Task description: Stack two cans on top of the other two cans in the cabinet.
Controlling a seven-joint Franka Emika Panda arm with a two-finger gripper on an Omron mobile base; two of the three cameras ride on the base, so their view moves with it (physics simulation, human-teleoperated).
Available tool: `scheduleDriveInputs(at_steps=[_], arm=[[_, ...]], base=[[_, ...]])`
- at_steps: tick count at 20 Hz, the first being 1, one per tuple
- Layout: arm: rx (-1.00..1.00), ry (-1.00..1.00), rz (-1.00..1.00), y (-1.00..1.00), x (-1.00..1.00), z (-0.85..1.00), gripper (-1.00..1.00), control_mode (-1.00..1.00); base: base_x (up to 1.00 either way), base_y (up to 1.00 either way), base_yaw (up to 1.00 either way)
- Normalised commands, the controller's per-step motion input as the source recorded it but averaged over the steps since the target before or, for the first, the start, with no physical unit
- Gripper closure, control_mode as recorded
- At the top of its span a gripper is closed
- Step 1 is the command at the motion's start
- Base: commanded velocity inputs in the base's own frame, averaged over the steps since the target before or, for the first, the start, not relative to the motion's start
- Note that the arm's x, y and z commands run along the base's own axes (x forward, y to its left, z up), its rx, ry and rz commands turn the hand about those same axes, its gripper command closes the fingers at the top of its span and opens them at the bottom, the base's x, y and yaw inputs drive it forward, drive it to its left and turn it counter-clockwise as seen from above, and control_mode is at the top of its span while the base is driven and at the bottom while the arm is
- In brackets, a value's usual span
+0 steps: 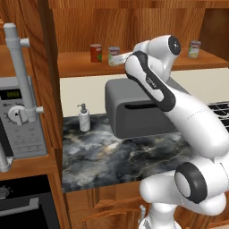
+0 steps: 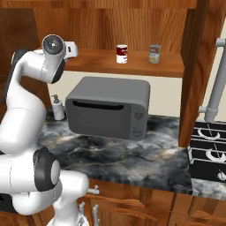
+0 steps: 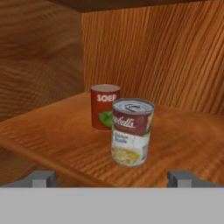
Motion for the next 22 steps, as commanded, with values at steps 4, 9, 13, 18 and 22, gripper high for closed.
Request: scheduleDriveInputs(at_steps=[4, 9, 13, 18, 22], arm=[[0.00, 0.01, 0.00, 0.02, 0.24, -0.06, -1.00, -1.00], [0.00, 0.05, 0.00, 0.06, 0.25, -0.05, -1.00, -1.00], [0.00, 0.07, 0.00, 0.10, 0.31, -0.06, -1.00, -1.00], [0.00, 0.07, 0.00, 0.07, 0.29, -0.04, -1.00, -1.00], [0.00, 0.00, 0.00, 0.07, 0.18, -0.07, -1.00, -1.00]], base=[[0.00, 0.00, 0.00], [0.00, 0.00, 0.00], [0.00, 0.00, 0.00], [0.00, 0.00, 0.00], [0.00, 0.00, 0.00]])
